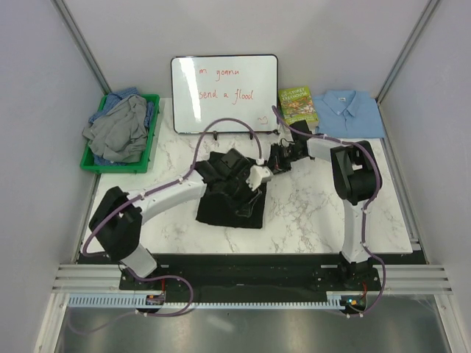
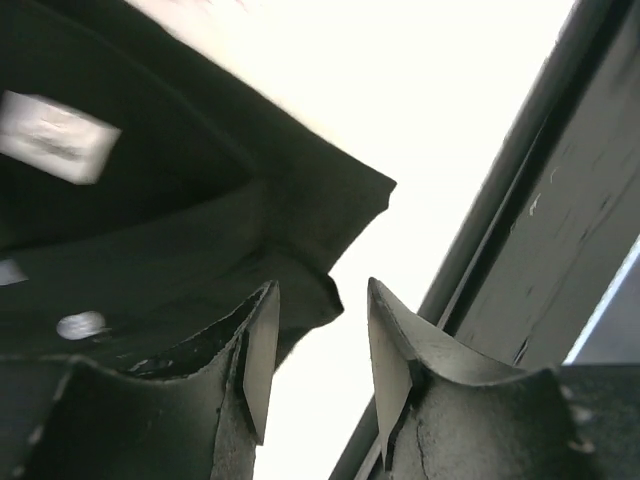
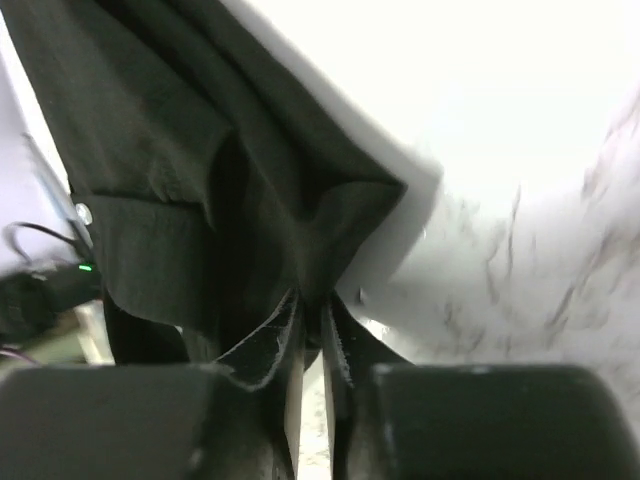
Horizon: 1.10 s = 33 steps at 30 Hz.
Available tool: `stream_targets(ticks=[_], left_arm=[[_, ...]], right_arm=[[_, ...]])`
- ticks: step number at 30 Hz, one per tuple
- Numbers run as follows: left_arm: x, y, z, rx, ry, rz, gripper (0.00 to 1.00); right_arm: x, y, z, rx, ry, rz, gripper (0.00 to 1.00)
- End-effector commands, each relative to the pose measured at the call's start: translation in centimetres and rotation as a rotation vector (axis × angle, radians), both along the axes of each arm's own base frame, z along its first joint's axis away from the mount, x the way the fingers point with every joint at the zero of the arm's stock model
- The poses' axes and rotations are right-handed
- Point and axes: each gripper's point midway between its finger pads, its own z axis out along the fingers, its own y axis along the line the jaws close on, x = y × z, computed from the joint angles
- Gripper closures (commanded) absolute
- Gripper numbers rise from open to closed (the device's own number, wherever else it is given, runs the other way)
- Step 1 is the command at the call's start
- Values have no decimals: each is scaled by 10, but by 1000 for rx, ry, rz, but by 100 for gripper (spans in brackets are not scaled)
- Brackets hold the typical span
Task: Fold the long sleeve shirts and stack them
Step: Fold the shirt
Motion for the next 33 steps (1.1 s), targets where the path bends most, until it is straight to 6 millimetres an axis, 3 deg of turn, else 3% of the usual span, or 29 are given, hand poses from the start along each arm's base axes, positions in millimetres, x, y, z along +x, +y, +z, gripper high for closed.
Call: stream_targets(ticks=[1, 4, 6, 8, 9, 12, 16, 17, 21, 23, 25, 26, 29, 30, 32, 33], left_arm=[[68, 4, 59, -241, 2, 253, 52], [103, 41, 45, -181, -3, 366, 53], [116, 66, 17, -80, -19, 387, 54], [121, 82, -3, 7, -31, 400, 55], [119, 87, -19, 42, 3, 397, 56], [109, 93, -39, 91, 56, 409, 58], [72, 92, -69, 137, 255, 486, 62], [62, 81, -68, 115, 327, 541, 62], [25, 0, -45, 5, 378, 405, 60], [25, -44, -8, -172, 500, 442, 60], [41, -61, 23, -298, 488, 477, 57], [58, -67, 51, -403, 425, 495, 57], [101, -44, 75, -492, 326, 574, 57], [117, -28, 74, -489, 300, 602, 58], [140, -15, 76, -472, 207, 571, 61], [152, -3, 64, -439, 219, 599, 64]], right_arm=[[14, -19, -2, -139, -134, 173, 77], [17, -33, 22, -155, -179, 174, 57], [14, -42, 33, -172, -179, 162, 46], [5, -52, 46, -183, -173, 145, 42], [-2, -53, 49, -176, -160, 150, 42], [-35, -48, 64, -103, -86, 170, 43], [-82, -44, 69, -13, 36, 162, 42], [-89, -44, 69, -8, 72, 148, 42], [-113, -58, 57, -37, 105, 173, 42], [-116, -66, 54, -56, 136, 190, 41], [-112, -74, 52, -104, 118, 245, 39], [-109, -78, 51, -131, 101, 255, 39], [-99, -90, 45, -212, 38, 286, 42], [-97, -92, 40, -229, 39, 287, 48], [-88, -97, 29, -275, 25, 286, 59], [-82, -98, 22, -292, 26, 285, 66]])
